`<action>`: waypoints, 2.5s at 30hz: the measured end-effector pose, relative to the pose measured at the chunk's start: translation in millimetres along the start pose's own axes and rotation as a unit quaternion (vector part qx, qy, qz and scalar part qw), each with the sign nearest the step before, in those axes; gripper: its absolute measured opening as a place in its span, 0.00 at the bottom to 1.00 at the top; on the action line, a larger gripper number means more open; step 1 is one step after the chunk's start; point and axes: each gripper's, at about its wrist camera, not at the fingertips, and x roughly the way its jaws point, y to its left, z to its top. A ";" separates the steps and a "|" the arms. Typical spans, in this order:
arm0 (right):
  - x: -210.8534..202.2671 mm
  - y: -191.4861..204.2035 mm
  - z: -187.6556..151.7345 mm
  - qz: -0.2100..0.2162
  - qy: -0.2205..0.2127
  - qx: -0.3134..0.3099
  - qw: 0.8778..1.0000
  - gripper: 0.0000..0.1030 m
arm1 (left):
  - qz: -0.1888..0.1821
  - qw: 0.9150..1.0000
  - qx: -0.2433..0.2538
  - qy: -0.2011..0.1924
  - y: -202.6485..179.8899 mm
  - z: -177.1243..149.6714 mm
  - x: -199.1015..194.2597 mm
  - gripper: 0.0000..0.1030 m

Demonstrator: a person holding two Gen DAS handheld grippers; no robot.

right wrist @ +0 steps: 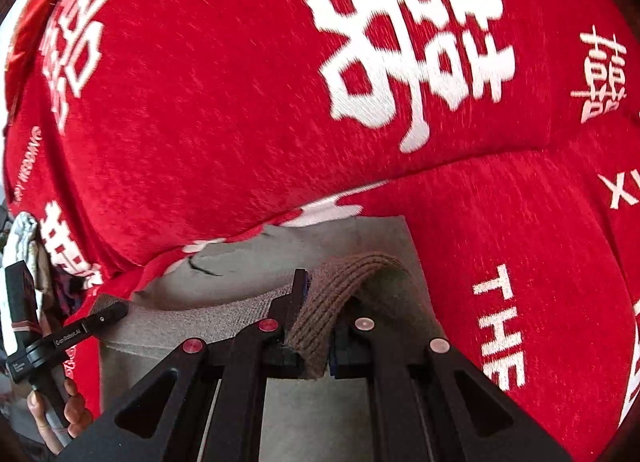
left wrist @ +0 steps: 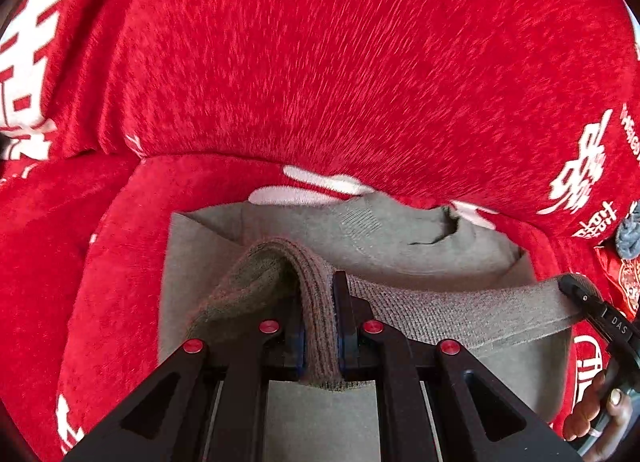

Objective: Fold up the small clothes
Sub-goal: 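Release the folded hem with both grippers onto the sweater, then smooth the folded sweater flat with both grippers open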

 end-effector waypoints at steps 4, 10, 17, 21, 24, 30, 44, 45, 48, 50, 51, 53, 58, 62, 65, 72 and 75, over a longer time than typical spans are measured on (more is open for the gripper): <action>21.1 -6.0 -0.3 -0.012 0.014 0.011 1.000 0.08 | -0.006 0.999 -0.018 0.026 8.1 4.1 27.7 0.12; 41.9 -17.8 0.5 -0.003 0.036 0.030 0.999 0.11 | -0.050 0.996 -0.044 0.055 21.3 3.0 47.8 0.33; 41.4 -16.0 7.8 0.016 0.034 0.034 0.999 0.47 | -0.092 0.993 -0.068 0.043 23.9 11.9 38.3 0.81; 17.2 -12.4 16.3 0.016 -0.003 0.029 0.999 0.69 | -0.106 0.990 -0.081 0.035 32.8 17.8 23.8 0.81; -1.8 -13.5 18.9 0.014 -0.028 0.021 0.999 0.69 | -0.107 0.990 -0.089 0.006 42.4 18.5 1.7 0.81; 2.7 16.5 12.2 -0.011 -0.009 -0.078 0.997 0.69 | -0.023 1.000 0.006 -0.002 6.9 13.7 0.3 0.81; 74.4 -6.9 14.0 -0.078 0.059 -0.101 0.990 0.68 | 0.070 0.996 0.051 0.027 -0.9 17.9 63.6 0.81; 74.7 -10.5 15.3 -0.073 0.062 -0.091 0.991 0.68 | 0.075 0.995 0.056 0.029 -1.8 17.9 65.1 0.81; 63.9 -6.9 15.7 -0.111 0.050 -0.093 0.988 0.68 | 0.099 0.992 0.069 0.031 -8.0 17.2 59.6 0.81; 41.6 8.7 8.0 -0.111 0.019 -0.117 0.987 0.68 | 0.121 0.990 0.071 0.009 -13.7 12.4 41.2 0.81; 31.6 17.4 1.9 -0.097 0.012 -0.129 0.987 0.68 | 0.117 0.990 0.072 -0.001 -18.6 7.1 31.0 0.81; 18.6 41.2 -17.2 -0.068 0.015 -0.158 0.985 0.68 | 0.086 0.994 0.069 -0.009 -25.8 -8.1 12.0 0.81; 21.3 86.1 -68.1 -0.059 0.049 -0.244 0.967 0.68 | 0.089 0.992 0.085 -0.002 -32.7 -46.4 1.9 0.81; 24.6 66.5 -77.4 -0.079 0.048 -0.236 0.967 0.69 | 0.100 0.993 0.068 0.009 -2.0 -58.8 4.9 0.82; 8.1 39.0 -67.7 -0.097 0.043 -0.181 0.978 0.69 | 0.077 0.996 0.041 0.015 16.5 -57.6 -5.7 0.82; -45.1 43.9 -89.7 -0.061 0.014 -0.148 0.987 0.70 | 0.059 0.997 0.045 -0.006 -11.8 -89.1 -44.9 0.82; -50.8 66.7 -120.5 -0.055 0.016 -0.186 0.981 0.70 | 0.076 0.995 0.069 -0.020 -34.0 -113.0 -53.4 0.82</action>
